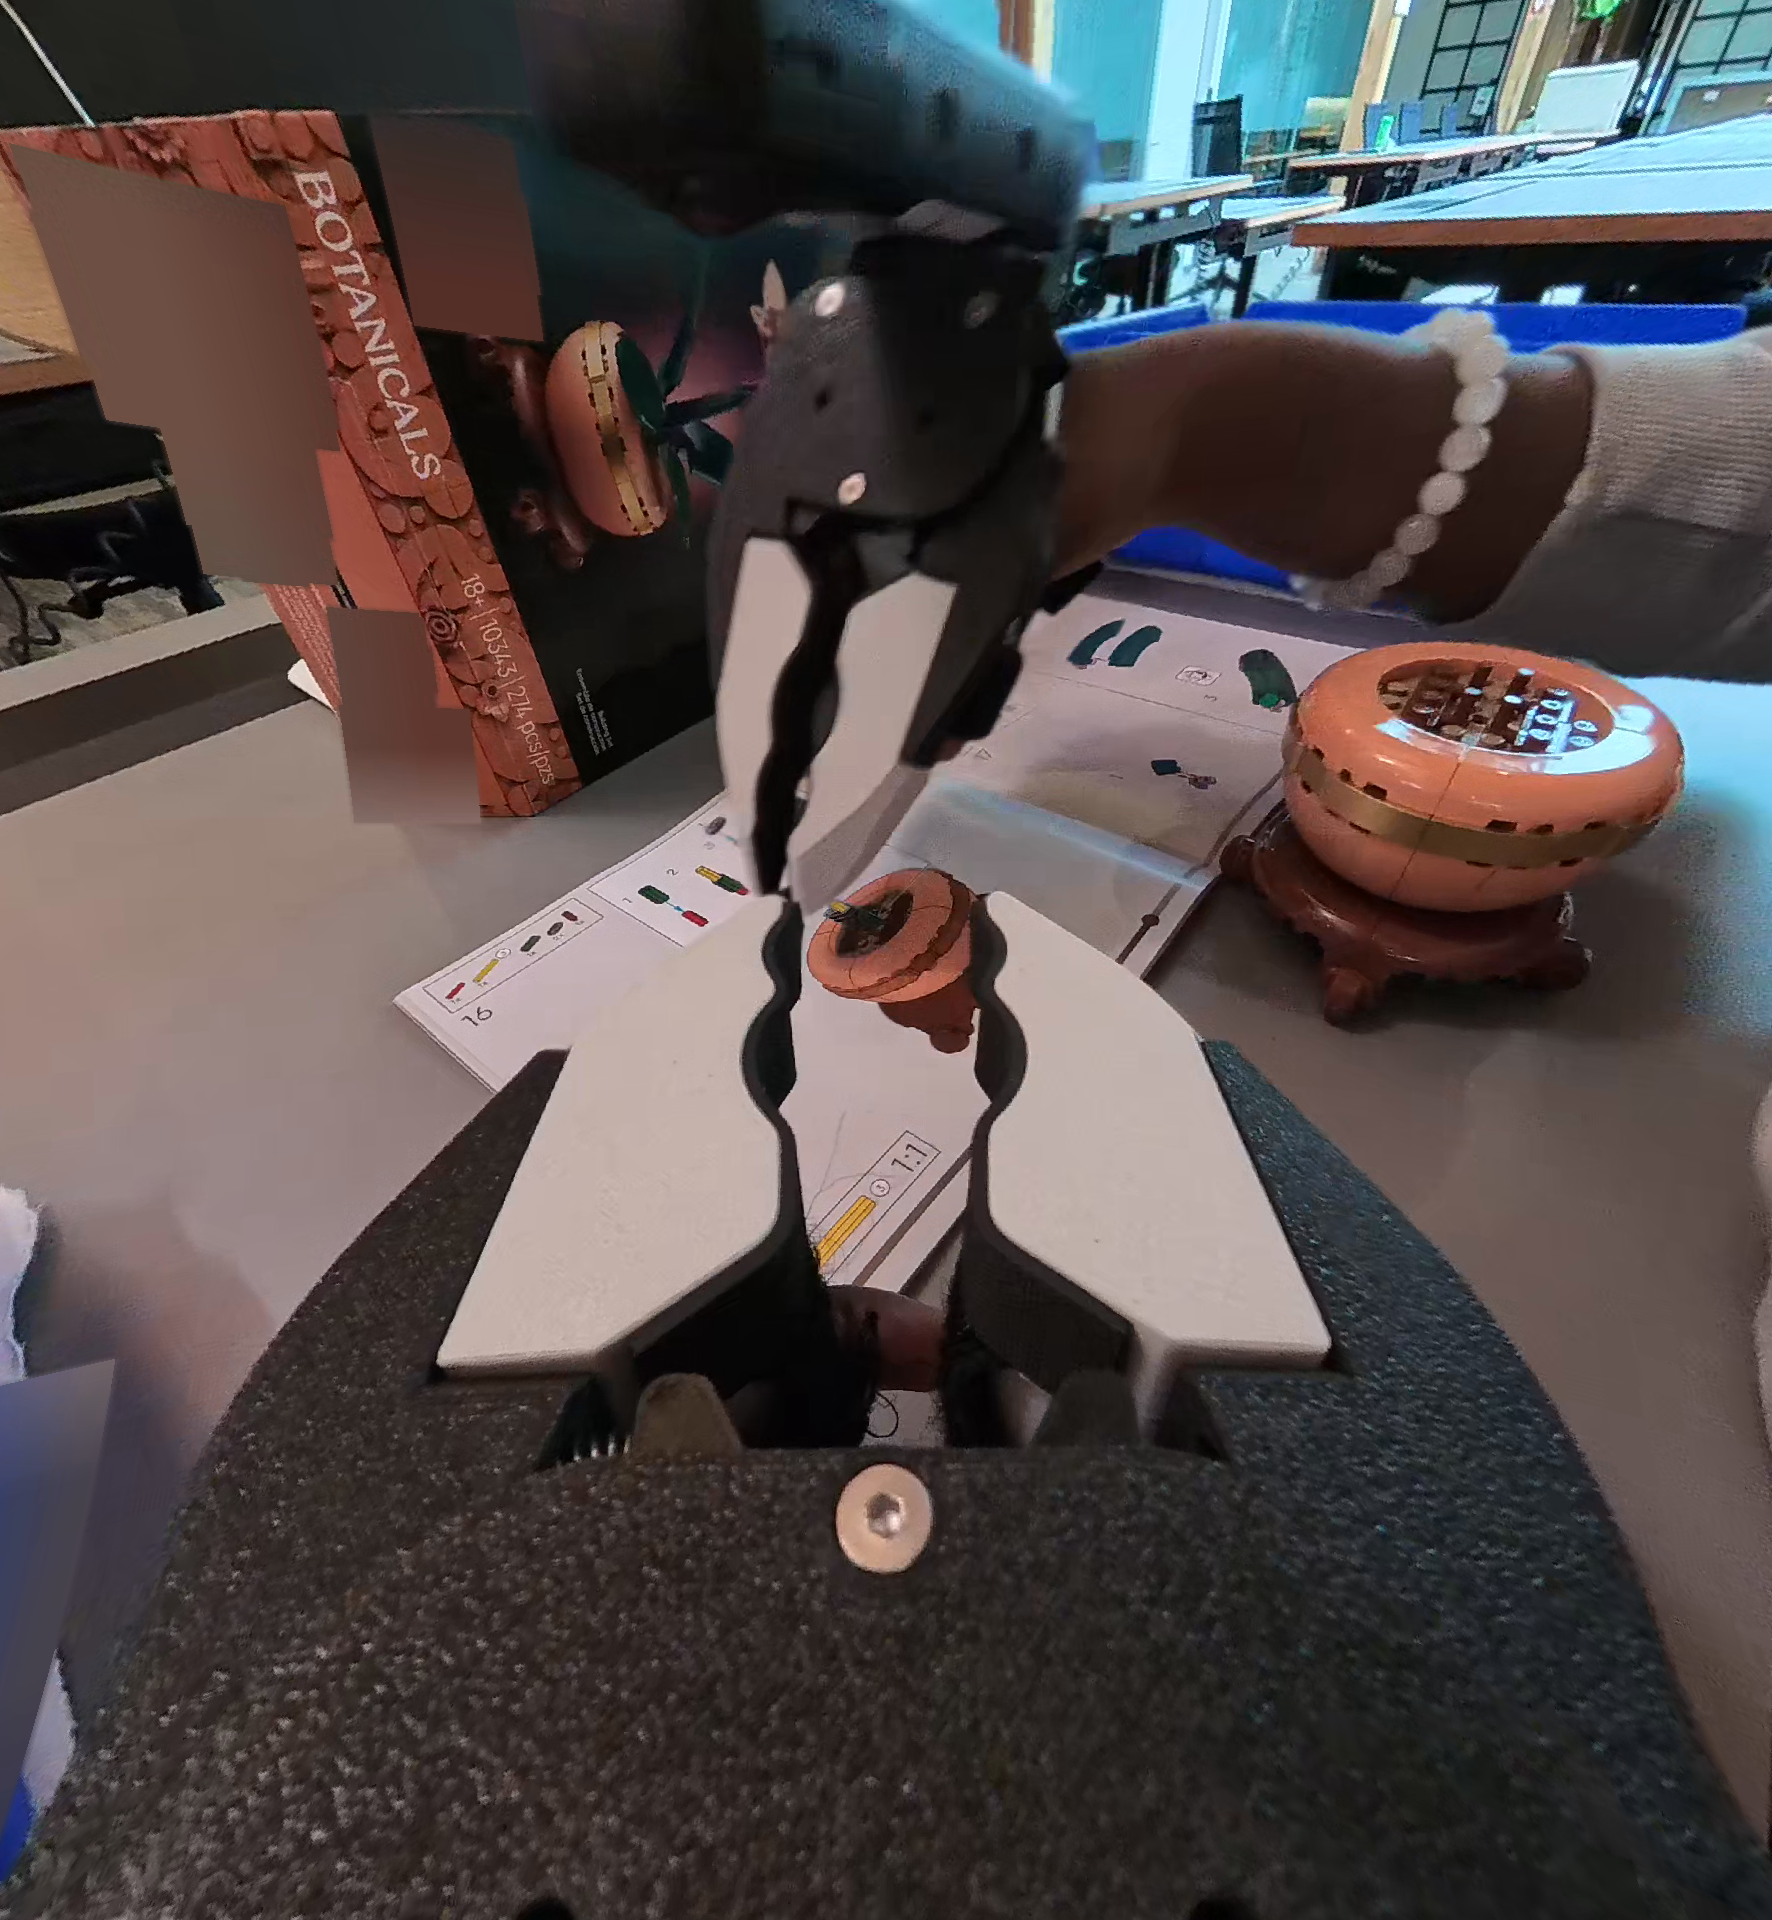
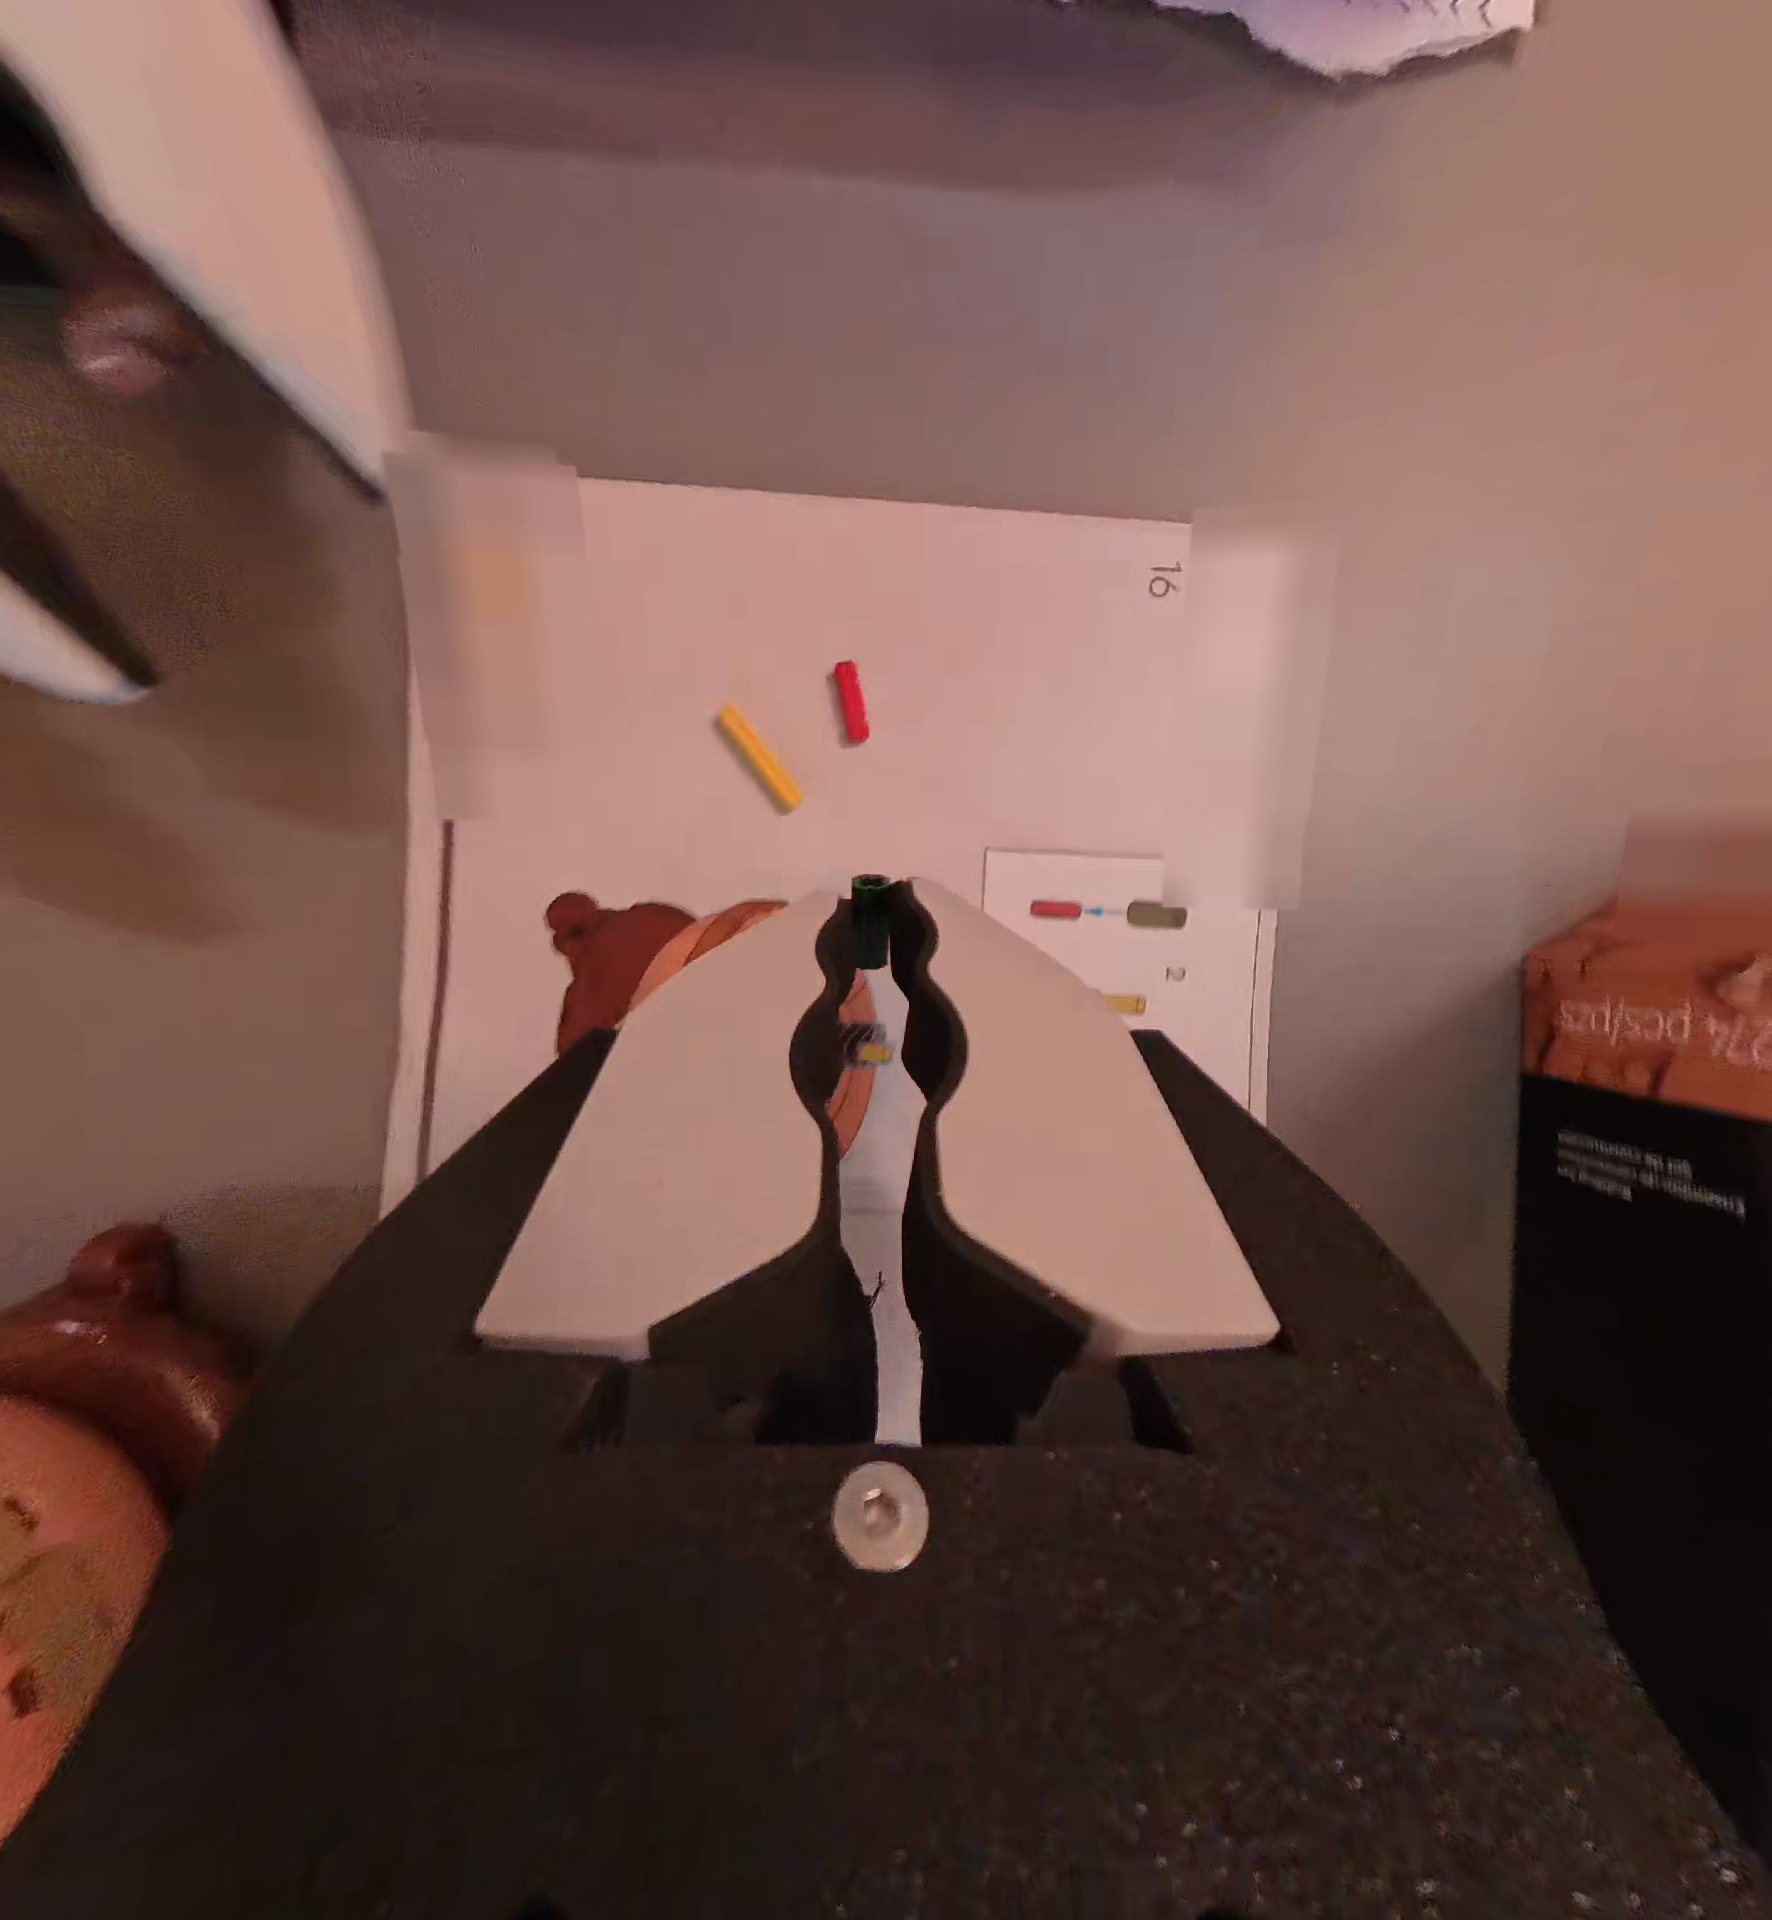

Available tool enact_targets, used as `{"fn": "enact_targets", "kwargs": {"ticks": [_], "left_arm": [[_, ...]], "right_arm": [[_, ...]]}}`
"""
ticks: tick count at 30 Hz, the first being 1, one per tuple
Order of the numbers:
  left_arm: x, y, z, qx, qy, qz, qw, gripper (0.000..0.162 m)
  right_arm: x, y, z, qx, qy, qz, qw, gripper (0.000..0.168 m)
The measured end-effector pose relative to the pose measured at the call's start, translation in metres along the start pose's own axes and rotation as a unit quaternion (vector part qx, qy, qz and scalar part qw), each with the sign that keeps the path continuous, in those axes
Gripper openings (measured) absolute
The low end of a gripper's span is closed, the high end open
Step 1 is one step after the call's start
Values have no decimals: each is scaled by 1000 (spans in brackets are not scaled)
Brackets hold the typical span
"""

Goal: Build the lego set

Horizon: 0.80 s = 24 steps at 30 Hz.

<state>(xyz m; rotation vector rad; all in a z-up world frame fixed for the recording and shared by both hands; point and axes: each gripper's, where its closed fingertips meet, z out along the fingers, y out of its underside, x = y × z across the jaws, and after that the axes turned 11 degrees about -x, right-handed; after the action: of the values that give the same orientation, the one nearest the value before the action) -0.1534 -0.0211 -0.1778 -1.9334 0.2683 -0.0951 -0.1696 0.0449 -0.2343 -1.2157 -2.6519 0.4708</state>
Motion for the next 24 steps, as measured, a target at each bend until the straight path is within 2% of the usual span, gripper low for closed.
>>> {"fn": "enact_targets", "kwargs": {"ticks": [7, 11, 15, 19, 24], "left_arm": [[0, -3, -3, 13, -11, 10, 1000, 30], [-2, -4, -5, 21, -6, -4, 1000, 30], [-4, -6, -8, 33, -3, -19, 999, 30], [-6, -6, -9, 37, -1, -26, 999, 30], [-7, -6, -9, 38, 2, -35, 999, 32]], "right_arm": [[2, -6, 17, -4, -24, 4, 1000, 7], [4, -7, 18, -2, -18, 9, 1000, 13], [5, -15, 13, 35, -19, 25, 999, 16], [11, -26, -12, 103, 17, 38, 994, 21], [6, -33, -78, 235, 89, 44, 967, 22]]}}
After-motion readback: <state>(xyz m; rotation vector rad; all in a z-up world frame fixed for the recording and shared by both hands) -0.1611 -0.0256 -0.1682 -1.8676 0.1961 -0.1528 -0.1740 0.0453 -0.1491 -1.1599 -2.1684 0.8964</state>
